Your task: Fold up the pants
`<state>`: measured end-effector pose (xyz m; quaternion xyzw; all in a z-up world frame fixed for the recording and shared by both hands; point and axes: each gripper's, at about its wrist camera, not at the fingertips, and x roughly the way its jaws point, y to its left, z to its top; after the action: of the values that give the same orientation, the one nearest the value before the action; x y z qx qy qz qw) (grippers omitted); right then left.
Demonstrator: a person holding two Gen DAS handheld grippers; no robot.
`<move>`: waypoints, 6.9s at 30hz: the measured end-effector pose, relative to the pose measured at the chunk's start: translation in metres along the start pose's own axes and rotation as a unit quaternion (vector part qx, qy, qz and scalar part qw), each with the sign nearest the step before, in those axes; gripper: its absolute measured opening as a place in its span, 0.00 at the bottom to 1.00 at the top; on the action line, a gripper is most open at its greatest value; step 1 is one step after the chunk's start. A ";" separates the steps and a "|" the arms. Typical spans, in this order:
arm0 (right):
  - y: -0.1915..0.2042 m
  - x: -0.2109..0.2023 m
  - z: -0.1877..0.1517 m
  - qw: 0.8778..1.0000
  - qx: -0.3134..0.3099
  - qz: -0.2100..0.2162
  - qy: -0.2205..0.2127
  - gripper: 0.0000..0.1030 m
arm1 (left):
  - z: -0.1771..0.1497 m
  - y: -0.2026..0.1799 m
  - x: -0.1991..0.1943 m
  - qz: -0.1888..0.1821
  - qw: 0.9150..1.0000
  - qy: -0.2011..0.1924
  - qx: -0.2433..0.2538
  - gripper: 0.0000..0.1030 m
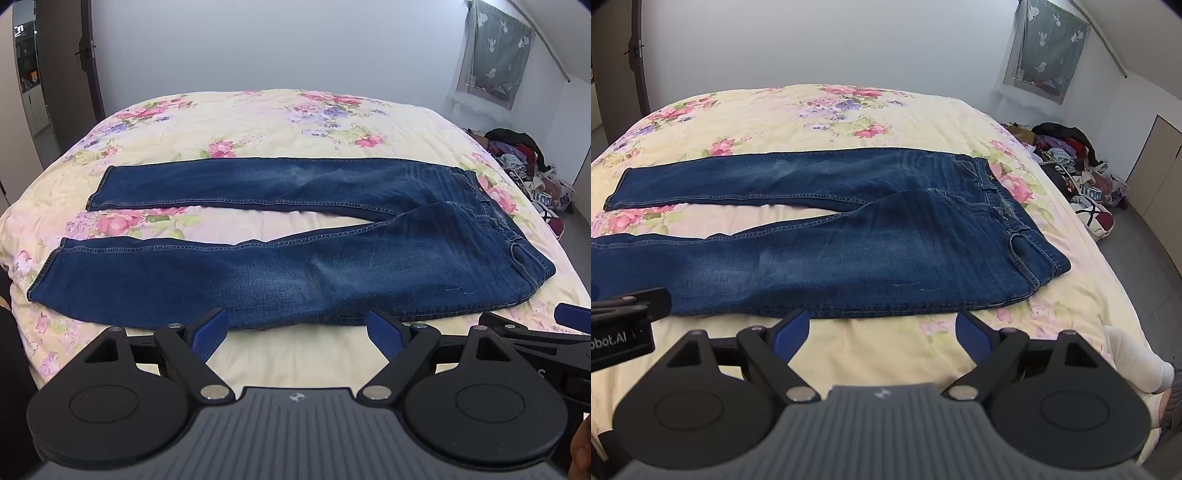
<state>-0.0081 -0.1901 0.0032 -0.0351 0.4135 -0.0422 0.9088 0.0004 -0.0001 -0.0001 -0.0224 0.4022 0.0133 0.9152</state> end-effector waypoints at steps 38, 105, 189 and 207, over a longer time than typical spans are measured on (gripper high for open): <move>-0.005 0.000 -0.003 1.000 0.005 0.000 -0.001 0.80 | -0.002 -0.001 0.002 -0.005 1.000 0.003 -0.006 0.97; -0.033 0.042 0.002 1.000 0.005 0.005 -0.009 0.80 | -0.009 0.037 0.040 -0.003 0.999 0.027 -0.047 0.97; -0.371 0.267 -0.009 0.796 0.568 0.201 -0.062 0.04 | -0.044 0.350 0.155 -0.121 0.773 -0.098 -0.614 0.03; -0.367 0.295 0.133 0.807 0.539 0.230 -0.076 0.04 | 0.154 0.347 0.224 -0.065 0.886 -0.033 -0.457 0.03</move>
<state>0.2678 -0.5821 -0.0942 0.5533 0.2501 -0.0453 0.7933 0.2507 0.3562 -0.0713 -0.4639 0.3185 0.1370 0.8152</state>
